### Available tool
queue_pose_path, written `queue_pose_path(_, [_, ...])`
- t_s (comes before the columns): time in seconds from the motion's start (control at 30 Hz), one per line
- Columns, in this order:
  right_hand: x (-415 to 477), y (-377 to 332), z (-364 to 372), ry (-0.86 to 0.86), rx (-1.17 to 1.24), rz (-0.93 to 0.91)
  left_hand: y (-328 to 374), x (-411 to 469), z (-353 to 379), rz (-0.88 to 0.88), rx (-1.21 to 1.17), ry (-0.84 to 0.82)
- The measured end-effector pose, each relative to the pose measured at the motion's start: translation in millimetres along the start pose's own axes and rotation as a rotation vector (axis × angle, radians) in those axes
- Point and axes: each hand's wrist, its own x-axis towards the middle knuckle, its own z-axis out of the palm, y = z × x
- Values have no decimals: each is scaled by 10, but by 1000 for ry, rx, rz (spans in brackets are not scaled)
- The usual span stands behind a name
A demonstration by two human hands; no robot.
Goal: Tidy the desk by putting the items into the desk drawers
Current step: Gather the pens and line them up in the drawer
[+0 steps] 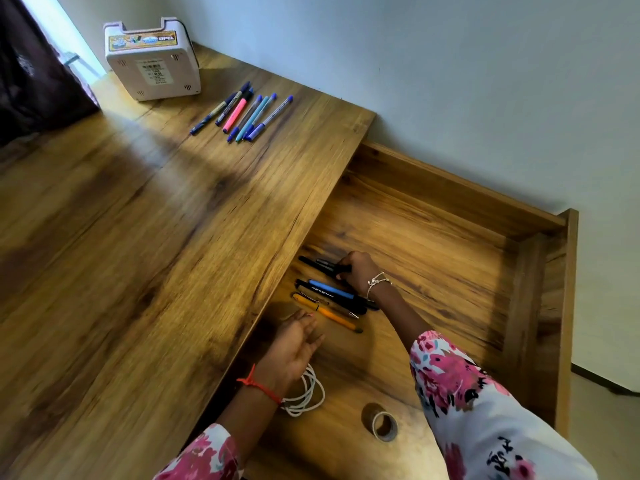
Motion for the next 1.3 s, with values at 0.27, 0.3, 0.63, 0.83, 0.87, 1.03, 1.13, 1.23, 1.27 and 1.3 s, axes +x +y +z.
queue_pose_path(0.27, [-16, 5, -74, -92, -43, 11, 17, 14, -21, 11, 24, -18])
queue_pose_path(0.3, [-35, 10, -100, -96, -39, 13, 19, 19, -25, 8, 26, -19])
queue_pose_path(0.63, [-370, 335, -297, -130, -2, 94, 37, 49, -88, 2, 18, -23])
queue_pose_path(0.83, [-431, 391, -174, -94, -27, 87, 24, 28, -90, -3, 10, -22])
queue_pose_path(0.87, [-422, 377, -150, -86, -18, 81, 25, 25, -90, 1, 15, -20])
queue_pose_path(1.03, [-343, 314, -58, -21, -36, 31, 42, 7, -106, 9, 21, -17])
queue_pose_path(1.13, [-290, 299, -45, 36, -33, -7, 55, 3, -126, 4, 22, -13])
queue_pose_path(1.23, [-245, 226, -44, 46, -38, -120, 53, -2, -132, -1, 28, -12])
queue_pose_path(1.27, [-235, 189, -33, 39, -48, -156, 50, -4, -130, 0, 33, -12])
queue_pose_path(1.3, [-227, 153, -17, 35, -61, -182, 46, -7, -125, 1, 35, -12])
